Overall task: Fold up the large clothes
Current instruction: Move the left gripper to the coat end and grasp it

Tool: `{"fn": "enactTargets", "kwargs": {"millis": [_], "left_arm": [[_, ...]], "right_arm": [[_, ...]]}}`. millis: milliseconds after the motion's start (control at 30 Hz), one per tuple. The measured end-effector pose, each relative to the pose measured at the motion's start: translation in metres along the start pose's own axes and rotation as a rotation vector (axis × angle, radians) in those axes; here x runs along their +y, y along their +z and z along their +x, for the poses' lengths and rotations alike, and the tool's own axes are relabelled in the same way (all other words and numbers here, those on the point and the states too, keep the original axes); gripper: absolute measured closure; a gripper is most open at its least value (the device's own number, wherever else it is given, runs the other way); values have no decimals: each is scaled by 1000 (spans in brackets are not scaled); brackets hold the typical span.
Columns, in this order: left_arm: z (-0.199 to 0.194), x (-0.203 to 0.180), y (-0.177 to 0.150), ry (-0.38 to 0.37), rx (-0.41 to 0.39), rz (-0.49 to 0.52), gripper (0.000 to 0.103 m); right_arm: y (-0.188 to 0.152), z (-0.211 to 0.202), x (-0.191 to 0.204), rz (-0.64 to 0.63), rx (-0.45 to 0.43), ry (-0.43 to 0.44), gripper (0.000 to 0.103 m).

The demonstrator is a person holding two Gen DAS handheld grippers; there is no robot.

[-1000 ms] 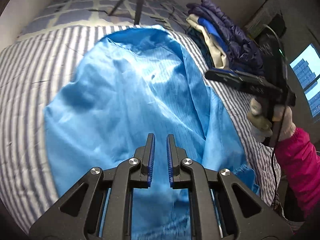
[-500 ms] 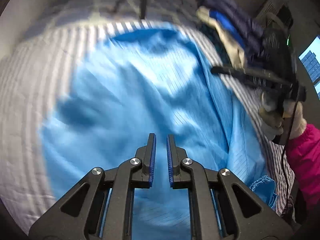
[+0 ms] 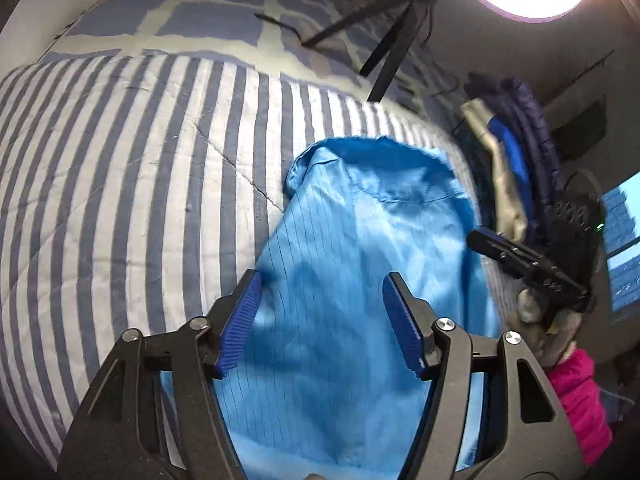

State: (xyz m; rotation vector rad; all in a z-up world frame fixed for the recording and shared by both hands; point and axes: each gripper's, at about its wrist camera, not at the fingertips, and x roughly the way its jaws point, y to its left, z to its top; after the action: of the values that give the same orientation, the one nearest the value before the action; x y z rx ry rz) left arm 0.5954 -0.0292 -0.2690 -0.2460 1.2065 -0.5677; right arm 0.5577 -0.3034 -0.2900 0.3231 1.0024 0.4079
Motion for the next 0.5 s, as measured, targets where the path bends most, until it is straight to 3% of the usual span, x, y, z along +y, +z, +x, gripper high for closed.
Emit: {"fn": "enactTargets", "kwargs": {"millis": [33,100,167,333,500], "left_arm": [[5,1,1,5,8,-1,58],[13,3,3,-7,24,-22,85],[15,1,2,-14,17,-2,95],[-8,-9,-1,1,-60,42,101],[-57,-27,-18,-7,-134,92,102]], "right_arm": [[0,3,0,0,5,-5,61],[-1,12,4,-11,30,-18,86],[-4,15,13,-56,44,-66,95],[-1,-6,35,-118,-3,-104,100],[-1,-44,65,-159,-63,-142,102]]}}
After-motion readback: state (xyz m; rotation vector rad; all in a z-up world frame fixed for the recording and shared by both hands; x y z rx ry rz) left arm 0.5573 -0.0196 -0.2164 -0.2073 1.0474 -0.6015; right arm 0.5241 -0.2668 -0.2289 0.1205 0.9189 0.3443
